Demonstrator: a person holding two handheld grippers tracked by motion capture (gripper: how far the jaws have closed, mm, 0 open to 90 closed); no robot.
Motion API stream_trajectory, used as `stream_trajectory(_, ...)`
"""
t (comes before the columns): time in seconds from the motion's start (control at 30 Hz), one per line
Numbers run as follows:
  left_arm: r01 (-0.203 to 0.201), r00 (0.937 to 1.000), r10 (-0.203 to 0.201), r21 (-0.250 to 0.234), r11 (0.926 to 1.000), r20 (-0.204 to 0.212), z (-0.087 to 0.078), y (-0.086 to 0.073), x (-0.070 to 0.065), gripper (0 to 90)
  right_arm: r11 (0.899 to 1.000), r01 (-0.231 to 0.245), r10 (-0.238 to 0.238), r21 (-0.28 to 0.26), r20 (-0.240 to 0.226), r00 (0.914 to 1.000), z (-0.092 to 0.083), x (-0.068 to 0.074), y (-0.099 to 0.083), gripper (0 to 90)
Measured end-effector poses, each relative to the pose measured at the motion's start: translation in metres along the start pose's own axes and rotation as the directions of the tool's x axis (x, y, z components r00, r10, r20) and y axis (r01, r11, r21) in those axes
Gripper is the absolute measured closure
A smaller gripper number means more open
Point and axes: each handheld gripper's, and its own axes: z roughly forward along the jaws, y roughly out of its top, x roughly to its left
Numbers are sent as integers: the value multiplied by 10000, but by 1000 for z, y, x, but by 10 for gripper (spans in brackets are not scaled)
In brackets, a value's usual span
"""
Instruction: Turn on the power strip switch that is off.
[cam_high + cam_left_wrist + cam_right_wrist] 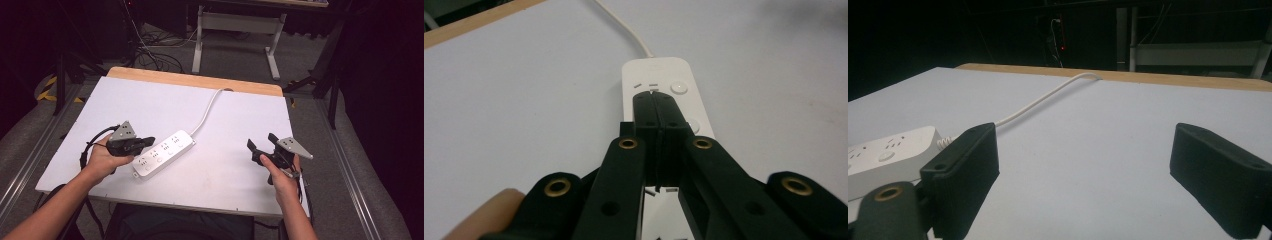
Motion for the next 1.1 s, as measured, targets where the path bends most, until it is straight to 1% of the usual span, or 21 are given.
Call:
stream_trajectory(0.1, -37, 9999, 35, 87, 10000, 145, 2, 0, -1, 900, 10000, -22, 22, -10, -6, 10000, 0, 0, 0, 126)
stream_trajectory(0.13, 20, 9996, -24, 155, 9999, 282, 3, 0, -2, 900, 10000, -12, 12, 7, -4, 10000, 0, 0, 0, 126)
stream_trajectory(0.2, -111, 9994, 102, 284, 9995, 329, 5, 0, -3, 900, 10000, -19, 19, -5, -17, 10000, 0, 0, 0, 126)
stream_trajectory(0.23, -167, 9993, 153, 410, 9990, 351, 6, 0, -4, 900, 10000, -24, 24, -3, -15, 10000, 0, 0, 0, 126)
stream_trajectory(0.3, -153, 9990, 122, 734, 9972, 423, 10, -1, -6, 900, 10000, -24, 24, -3, -13, 10000, 0, 0, 0, 126)
stream_trajectory(0.4, -184, 9983, 128, 969, 9951, 574, 13, -3, -7, 900, 10000, 18, -18, 16, -13, 10000, 0, 0, 0, 126)
stream_trajectory(0.53, -280, 9979, 221, 996, 9946, 605, 14, -2, -8, 900, 10000, 33, -33, 27, -15, 10000, 0, 0, 0, 127)
stream_trajectory(0.63, -291, 9971, 209, 1135, 9931, 727, 16, -3, -10, 900, 10000, 11, -11, 26, -22, 10000, 0, 0, 0, 127)
stream_trajectory(0.67, -373, 9973, 297, 1140, 9928, 676, 17, -3, -9, 900, 10000, 30, -30, 24, -21, 10000, 1, 0, -1, 127)
stream_trajectory(0.8, -388, 9960, 283, 1248, 9914, 853, 19, -3, -11, 900, 10000, 28, -28, 39, -22, 10000, 1, 0, -1, 128)
stream_trajectory(1.1, -650, 9923, 487, 1437, 9875, 1139, 22, -3, -14, 900, 10000, 42, -42, 58, -1, 10000, 1, 0, -1, 127)
